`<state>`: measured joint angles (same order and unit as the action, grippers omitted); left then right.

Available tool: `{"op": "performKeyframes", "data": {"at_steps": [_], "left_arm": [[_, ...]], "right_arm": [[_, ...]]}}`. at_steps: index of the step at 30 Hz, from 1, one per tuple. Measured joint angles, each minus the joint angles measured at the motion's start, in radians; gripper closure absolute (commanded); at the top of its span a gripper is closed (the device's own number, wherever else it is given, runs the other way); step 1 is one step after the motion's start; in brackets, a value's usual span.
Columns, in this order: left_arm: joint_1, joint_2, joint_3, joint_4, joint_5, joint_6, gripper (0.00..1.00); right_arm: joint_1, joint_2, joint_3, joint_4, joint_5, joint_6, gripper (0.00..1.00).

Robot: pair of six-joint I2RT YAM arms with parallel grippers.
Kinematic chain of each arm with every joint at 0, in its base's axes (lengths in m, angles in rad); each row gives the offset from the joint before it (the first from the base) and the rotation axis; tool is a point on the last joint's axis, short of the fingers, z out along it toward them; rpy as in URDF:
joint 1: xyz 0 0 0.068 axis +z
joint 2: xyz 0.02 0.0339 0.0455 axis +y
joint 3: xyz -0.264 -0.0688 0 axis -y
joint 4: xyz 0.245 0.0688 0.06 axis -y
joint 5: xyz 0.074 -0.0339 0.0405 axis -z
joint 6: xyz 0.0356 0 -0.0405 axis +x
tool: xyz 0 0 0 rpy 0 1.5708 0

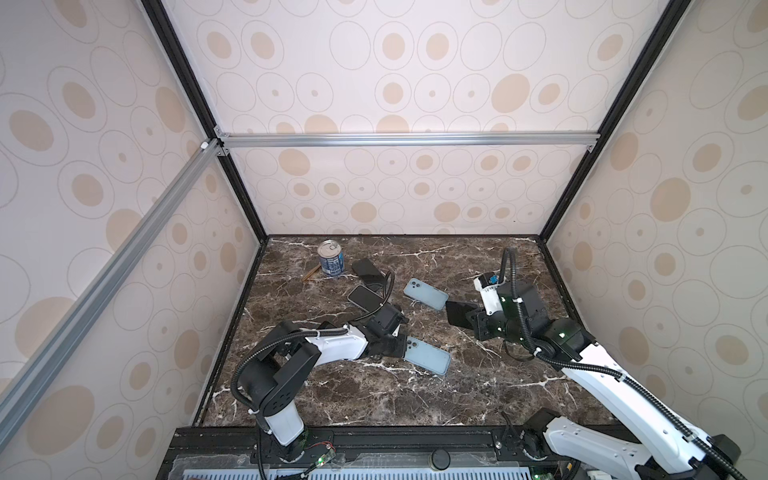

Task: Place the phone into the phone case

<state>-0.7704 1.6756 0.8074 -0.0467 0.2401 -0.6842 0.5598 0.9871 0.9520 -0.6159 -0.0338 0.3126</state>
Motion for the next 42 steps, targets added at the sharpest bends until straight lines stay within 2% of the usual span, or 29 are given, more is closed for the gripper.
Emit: {"op": "performKeyframes", "data": {"at_steps": [8, 13, 17, 23, 34, 42], "left_arm": [[0.0, -0.064, -0.105, 0.071, 0.109, -0.105, 0.78], [0.0, -0.071, -0.158, 0.159, 0.183, -0.142, 0.79], [0.0, -0.074, -0.192, 0.214, 0.242, -0.167, 0.79], [0.0, -0.074, -0.207, 0.254, 0.29, -0.184, 0.78], [0.0, -0.058, -0.179, 0.23, 0.217, -0.119, 0.78], [0.0, -0.032, -0.19, 0.316, 0.228, -0.12, 0.77]], "right_arm": [[0.0, 0.018, -0.123, 0.101, -0.185, 0.201, 1.0], [0.0, 0.024, -0.256, 0.174, -0.254, 0.322, 1.0], [0.0, 0.053, -0.295, 0.214, -0.289, 0.378, 1.0], [0.0, 0.108, -0.296, 0.254, -0.328, 0.397, 1.0], [-0.002, 0.192, -0.288, 0.275, -0.358, 0.358, 1.0], [-0.022, 0.211, -0.323, 0.349, -0.416, 0.352, 1.0]]}}
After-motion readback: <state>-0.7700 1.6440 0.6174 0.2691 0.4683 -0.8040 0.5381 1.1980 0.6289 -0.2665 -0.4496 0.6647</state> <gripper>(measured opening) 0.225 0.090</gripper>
